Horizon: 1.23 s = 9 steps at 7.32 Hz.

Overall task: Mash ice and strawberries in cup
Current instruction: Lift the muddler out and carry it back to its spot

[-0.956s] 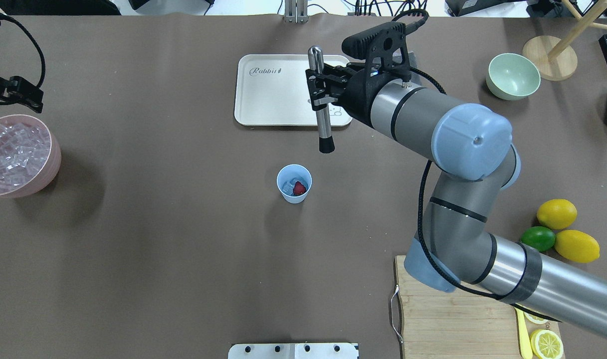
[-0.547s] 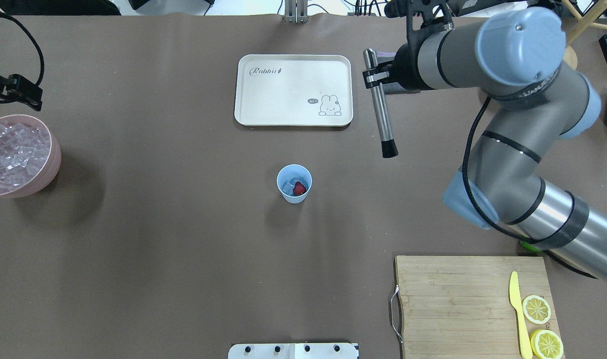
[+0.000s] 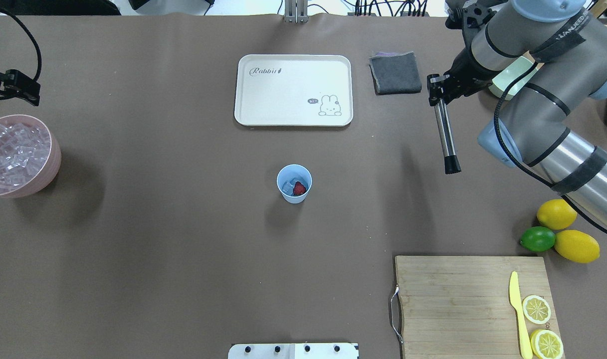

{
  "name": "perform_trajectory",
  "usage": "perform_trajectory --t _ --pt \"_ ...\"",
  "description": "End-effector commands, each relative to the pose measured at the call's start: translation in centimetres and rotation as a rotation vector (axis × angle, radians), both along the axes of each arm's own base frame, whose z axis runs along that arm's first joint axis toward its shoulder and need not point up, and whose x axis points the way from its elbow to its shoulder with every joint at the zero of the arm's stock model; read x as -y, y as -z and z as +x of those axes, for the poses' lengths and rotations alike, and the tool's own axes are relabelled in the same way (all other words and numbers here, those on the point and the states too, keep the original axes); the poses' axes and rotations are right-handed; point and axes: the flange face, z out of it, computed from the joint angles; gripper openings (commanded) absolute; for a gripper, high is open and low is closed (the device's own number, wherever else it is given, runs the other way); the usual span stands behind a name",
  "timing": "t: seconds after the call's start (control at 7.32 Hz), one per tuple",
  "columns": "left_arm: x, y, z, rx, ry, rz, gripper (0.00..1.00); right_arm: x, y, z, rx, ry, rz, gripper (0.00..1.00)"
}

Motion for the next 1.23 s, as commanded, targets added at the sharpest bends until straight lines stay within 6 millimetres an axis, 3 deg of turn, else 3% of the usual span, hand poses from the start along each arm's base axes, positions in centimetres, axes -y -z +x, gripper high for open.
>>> perform_trajectory --t 0.0,0.41,0.55,0.82,1.09 --pt "-0.1 -0.1 0.1 -0.004 -0.002 -0.006 0.97 0.3 -7.8 -1.2 -0.08 0.074 -0.063 0.0" --pt "-0.7 -1.7 -0.1 0.001 -0.01 -0.038 0.97 -1.1 -12.9 0.0 -0.136 0.156 -0.037 0.0" --pt "-0.6 -2.3 -0.1 -0.023 -0.023 -0.065 0.97 -0.6 -14.7 0.7 -0.153 0.17 -0.042 0.0" --pt "0.8 -4.0 -4.6 -0.122 0.004 -0.142 0.97 0.0 -16.5 1.6 -0.166 0.156 -0.069 0.0" --pt "1.6 -5.5 -6.6 -0.135 0.032 -0.176 0.97 0.2 -16.7 1.8 -0.166 0.125 -0.112 0.03"
